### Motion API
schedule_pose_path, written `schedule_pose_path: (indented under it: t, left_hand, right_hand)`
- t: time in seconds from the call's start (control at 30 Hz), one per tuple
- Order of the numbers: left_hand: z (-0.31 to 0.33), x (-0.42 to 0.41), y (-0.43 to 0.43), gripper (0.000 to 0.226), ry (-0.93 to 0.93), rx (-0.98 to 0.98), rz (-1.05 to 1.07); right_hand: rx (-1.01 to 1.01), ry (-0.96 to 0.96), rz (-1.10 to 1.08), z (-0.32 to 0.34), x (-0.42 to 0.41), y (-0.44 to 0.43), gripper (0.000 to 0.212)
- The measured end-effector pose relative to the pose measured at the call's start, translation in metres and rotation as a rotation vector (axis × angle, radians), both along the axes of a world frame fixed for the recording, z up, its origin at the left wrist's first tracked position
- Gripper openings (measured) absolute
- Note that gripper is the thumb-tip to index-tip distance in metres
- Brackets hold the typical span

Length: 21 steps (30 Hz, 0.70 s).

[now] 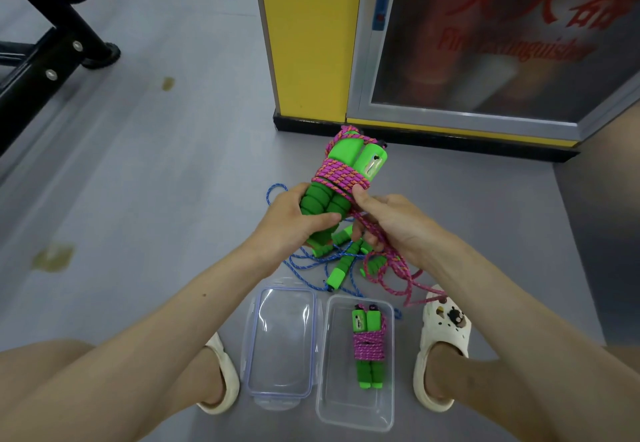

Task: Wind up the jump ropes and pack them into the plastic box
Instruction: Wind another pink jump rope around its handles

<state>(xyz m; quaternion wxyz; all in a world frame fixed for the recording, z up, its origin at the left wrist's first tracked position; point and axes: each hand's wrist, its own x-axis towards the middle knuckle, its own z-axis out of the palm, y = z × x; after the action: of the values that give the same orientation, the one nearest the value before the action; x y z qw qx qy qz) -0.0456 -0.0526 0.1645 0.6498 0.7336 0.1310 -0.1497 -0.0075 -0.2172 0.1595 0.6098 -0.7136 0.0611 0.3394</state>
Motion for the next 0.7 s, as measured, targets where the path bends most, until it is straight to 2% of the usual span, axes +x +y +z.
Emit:
schedule_pose_path:
  t: [0.1, 0.17, 0.3, 0.47, 0.53, 0.63, 0.7]
  left_hand:
    - [0.0, 0.0, 0.0, 0.03, -0.013, 0.031, 0.013]
    - [-0.003, 0.001, 0.001, 0.032, -0.048, 0.127, 0.02]
    - [-0.009, 0.004, 0.007, 0.034, -0.148, 0.378, 0.021]
    - [-0.011, 0.003, 0.005, 0.041, -0.216, 0.663, -0.004]
    - [-0.01, 0.002, 0.003, 0.042, -0.218, 0.694, 0.001]
    - [-0.008, 0.003, 0.003, 0.042, -0.203, 0.709, 0.025]
    - [-0.007, 0.003, 0.004, 0.043, -0.193, 0.731, 0.037]
  right_hand:
    - [-0.055, -0.041, 0.05, -0.002, -0.001, -0.003, 0.017]
    - [-0.162, -0.116, 0.088, -0.004, -0.001, -0.005, 0.01]
    - [-0.255, -0.203, 0.067, -0.007, -0.003, -0.006, 0.008]
    - [-0.336, -0.265, 0.113, -0.006, -0.004, -0.003, 0.03]
    - [-0.383, -0.294, 0.123, -0.008, -0.004, -0.001, 0.033]
    - [-0.412, -0.387, 0.126, -0.01, -0.006, 0.001, 0.023]
    - [-0.428, -0.442, 0.145, -0.01, -0.008, 0.002, 0.026]
